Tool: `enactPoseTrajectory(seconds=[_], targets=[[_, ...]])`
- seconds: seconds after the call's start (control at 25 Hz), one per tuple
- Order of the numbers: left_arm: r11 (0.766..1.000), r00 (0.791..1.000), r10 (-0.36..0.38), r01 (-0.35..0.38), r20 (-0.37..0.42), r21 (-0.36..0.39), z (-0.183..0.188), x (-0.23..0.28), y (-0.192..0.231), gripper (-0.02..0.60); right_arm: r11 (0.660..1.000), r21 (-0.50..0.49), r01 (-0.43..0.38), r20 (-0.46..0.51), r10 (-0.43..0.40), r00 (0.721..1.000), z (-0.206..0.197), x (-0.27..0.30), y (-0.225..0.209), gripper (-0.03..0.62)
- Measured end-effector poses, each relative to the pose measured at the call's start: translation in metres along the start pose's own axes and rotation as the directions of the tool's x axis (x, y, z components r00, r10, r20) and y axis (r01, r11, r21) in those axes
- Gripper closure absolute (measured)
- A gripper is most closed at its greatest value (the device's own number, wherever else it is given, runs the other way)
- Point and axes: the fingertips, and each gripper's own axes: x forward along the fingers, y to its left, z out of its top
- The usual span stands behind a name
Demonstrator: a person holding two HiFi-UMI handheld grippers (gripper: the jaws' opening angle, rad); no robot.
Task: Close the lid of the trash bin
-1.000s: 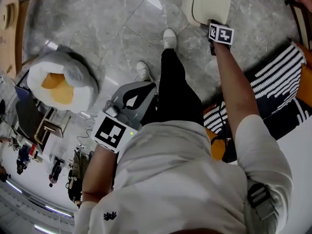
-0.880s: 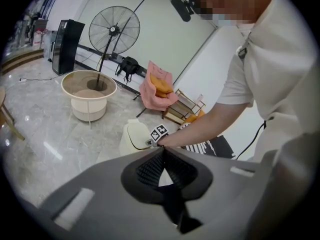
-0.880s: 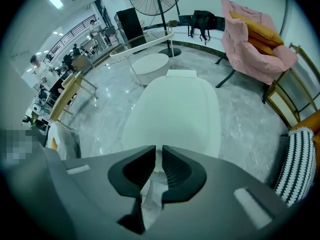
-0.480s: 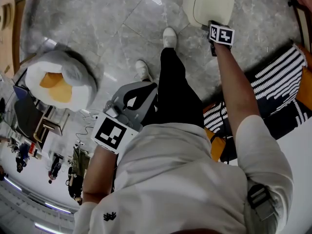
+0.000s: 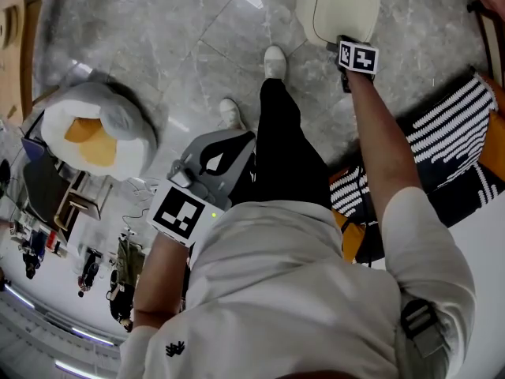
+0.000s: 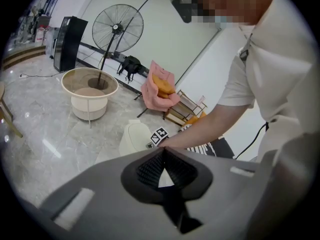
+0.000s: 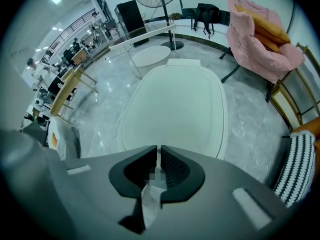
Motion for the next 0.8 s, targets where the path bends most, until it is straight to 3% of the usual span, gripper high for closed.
enactPoseTrajectory(seconds=[0.48,0.8], targets=[[0.998,0.999,-0.006,0.003,0.044,0.068,0.000,-0.032,-0.026,0.525,0.998,-0.050,-0.043,0.034,0.044,0.998,-0.015,-0.047,0.037,0.569],[0.977,0.991,-0.088,0.066,0.100,0.204,-0.014,-0.083,-0.065,0.525,1.000,-0.017,-0.026,0.167,0.028,0.986,-0.040,-0.138,0.075,0.569]])
